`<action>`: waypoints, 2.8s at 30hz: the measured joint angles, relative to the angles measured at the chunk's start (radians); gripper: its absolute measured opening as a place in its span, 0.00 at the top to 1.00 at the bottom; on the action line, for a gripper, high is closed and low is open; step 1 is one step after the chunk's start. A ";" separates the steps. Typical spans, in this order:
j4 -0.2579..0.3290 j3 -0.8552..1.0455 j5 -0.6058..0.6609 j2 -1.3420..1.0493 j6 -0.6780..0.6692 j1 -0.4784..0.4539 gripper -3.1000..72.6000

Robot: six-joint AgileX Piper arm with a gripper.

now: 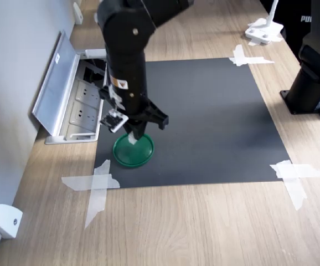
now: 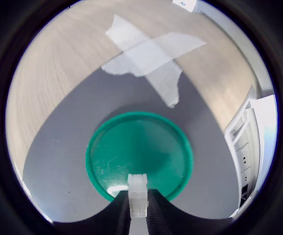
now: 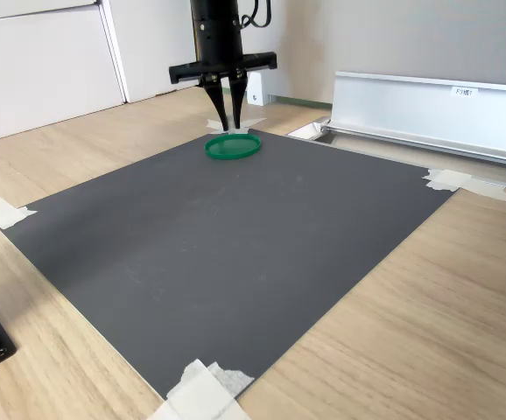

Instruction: Grasp a white terminal and put it on the green lid.

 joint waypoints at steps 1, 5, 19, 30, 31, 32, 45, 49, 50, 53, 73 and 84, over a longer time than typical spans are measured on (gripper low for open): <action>-0.001 0.008 -0.008 0.002 0.000 0.000 0.84; -0.002 0.014 -0.025 0.016 -0.002 0.000 0.84; -0.005 0.020 -0.028 0.013 -0.040 0.000 0.30; -0.007 0.020 -0.029 -0.275 0.134 0.000 0.18; -0.013 0.020 -0.029 -0.318 0.158 0.000 0.22; -0.018 0.020 -0.030 -0.363 0.179 0.000 0.27; -0.056 0.305 -0.110 -0.966 0.360 0.000 0.96; -0.061 0.495 -0.214 -1.122 0.440 -0.001 0.97; -0.061 0.545 -0.249 -1.159 0.460 -0.005 0.97; -0.042 0.687 -0.351 -1.263 0.505 -0.048 0.97; 0.079 1.304 -0.493 -1.964 0.523 -0.305 0.97; 0.081 1.418 -0.498 -2.036 0.523 -0.305 0.97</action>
